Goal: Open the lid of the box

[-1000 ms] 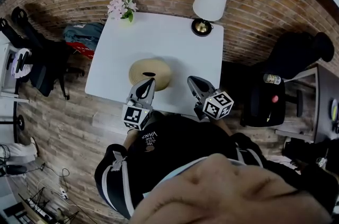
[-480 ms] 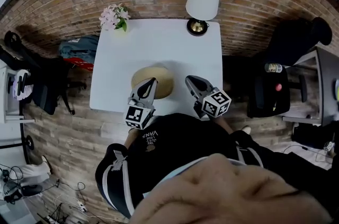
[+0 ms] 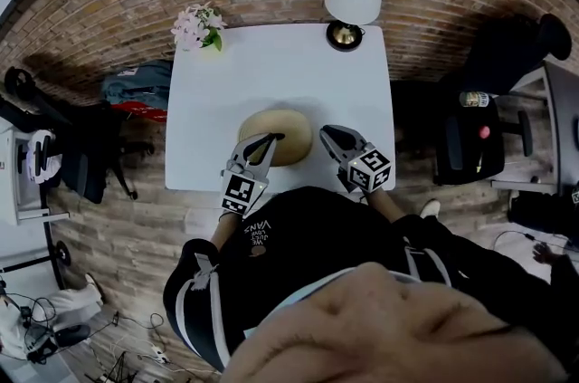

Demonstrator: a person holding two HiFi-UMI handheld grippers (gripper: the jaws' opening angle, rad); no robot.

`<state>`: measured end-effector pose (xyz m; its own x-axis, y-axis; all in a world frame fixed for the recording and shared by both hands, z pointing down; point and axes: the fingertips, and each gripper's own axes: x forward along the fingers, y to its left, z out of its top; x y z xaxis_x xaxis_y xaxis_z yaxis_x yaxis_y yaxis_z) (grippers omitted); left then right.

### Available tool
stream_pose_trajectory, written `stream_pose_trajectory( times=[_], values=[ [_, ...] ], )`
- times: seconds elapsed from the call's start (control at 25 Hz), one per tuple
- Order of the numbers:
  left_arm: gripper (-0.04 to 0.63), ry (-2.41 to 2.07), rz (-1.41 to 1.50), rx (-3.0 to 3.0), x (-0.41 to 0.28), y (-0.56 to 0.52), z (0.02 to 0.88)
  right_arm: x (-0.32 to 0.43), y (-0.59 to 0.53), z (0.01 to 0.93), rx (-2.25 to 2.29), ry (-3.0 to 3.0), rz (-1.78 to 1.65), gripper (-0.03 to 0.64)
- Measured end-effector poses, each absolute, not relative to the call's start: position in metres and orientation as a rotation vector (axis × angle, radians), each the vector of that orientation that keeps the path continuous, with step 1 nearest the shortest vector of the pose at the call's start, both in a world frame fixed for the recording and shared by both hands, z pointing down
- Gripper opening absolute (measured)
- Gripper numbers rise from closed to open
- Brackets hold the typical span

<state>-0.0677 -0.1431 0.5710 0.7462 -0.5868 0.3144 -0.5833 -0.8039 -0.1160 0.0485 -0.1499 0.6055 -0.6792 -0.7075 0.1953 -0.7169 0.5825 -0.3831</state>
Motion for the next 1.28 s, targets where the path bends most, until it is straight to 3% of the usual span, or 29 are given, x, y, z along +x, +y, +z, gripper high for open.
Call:
stream_pose_trajectory(
  times=[0.04, 0.12, 0.2, 0.4, 0.88, 1.28],
  values=[
    [0.012, 0.945, -0.567, -2.929, -0.067, -0.141, 0.576, 0.045, -0.149, 0.612, 1.238, -2.762, 0.689, 0.028],
    [0.014, 0.869, -0.616, -2.934, -0.065, -0.136, 0.585, 0.040, -0.147, 0.625, 1.216, -2.727, 0.698, 0.168],
    [0.045, 0.796, -0.649, -2.937, -0.062, -0.134, 0.591, 0.035, -0.144, 0.636, 1.183, -2.696, 0.696, 0.184],
    [0.196, 0.635, -0.710, -2.979, -0.052, -0.127, 0.604, 0.029, -0.133, 0.655, 1.074, -2.664, 0.700, 0.248],
    [0.349, 0.261, -1.114, -2.823, -0.056, -0.114, 0.657, 0.016, -0.115, 0.695, 0.843, -2.537, 0.502, 0.311],
    [0.362, 0.107, -1.303, -2.712, -0.053, -0.108, 0.672, 0.011, -0.110, 0.700, 0.764, -2.561, 0.504, 0.316]
  ],
)
